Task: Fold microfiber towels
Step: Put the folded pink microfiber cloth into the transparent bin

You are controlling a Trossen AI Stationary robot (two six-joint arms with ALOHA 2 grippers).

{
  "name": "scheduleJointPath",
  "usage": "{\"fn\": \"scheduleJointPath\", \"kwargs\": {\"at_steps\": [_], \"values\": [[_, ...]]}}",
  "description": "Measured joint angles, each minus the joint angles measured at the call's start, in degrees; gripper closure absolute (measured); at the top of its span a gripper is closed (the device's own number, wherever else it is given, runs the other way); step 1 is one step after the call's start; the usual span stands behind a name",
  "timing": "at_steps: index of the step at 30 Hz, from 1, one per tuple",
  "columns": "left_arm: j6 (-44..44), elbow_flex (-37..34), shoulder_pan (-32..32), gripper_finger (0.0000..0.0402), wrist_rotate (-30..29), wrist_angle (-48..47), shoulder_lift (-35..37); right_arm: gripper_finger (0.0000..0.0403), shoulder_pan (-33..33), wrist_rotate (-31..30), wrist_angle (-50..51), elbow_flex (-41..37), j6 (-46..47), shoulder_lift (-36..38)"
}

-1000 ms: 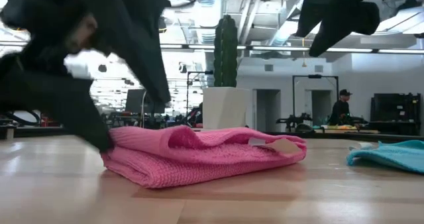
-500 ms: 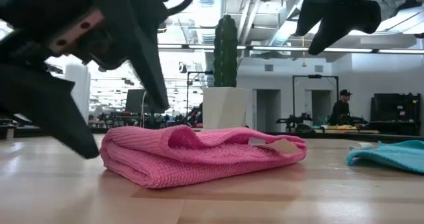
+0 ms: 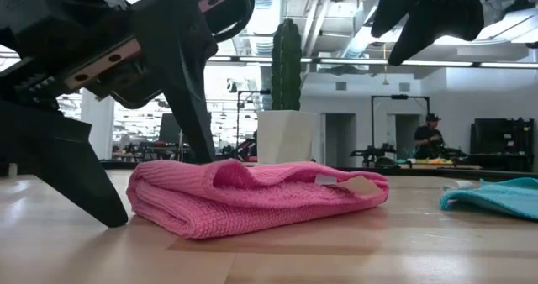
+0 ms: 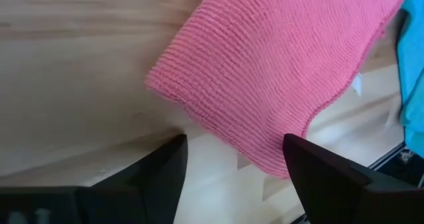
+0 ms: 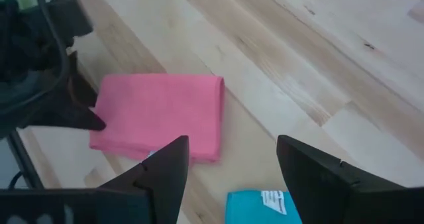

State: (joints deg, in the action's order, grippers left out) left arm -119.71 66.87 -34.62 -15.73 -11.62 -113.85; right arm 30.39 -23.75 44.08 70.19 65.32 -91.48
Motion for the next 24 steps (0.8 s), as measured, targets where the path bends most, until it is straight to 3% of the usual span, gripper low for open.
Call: {"fn": "scheduleJointPath", "kwargs": {"at_steps": [14,24], "values": [[-1.03,0.05,3.79,0.0277,-0.20,3.79,-2.84,0.0148,0.92,-0.43,0.21,0.00,2.25,0.00],[-0.32,-2.06,4.59,0.0393,-4.88,4.38,-3.09,0.0148,3.07,-0.39,0.67,0.00,5.24,0.35]]}}
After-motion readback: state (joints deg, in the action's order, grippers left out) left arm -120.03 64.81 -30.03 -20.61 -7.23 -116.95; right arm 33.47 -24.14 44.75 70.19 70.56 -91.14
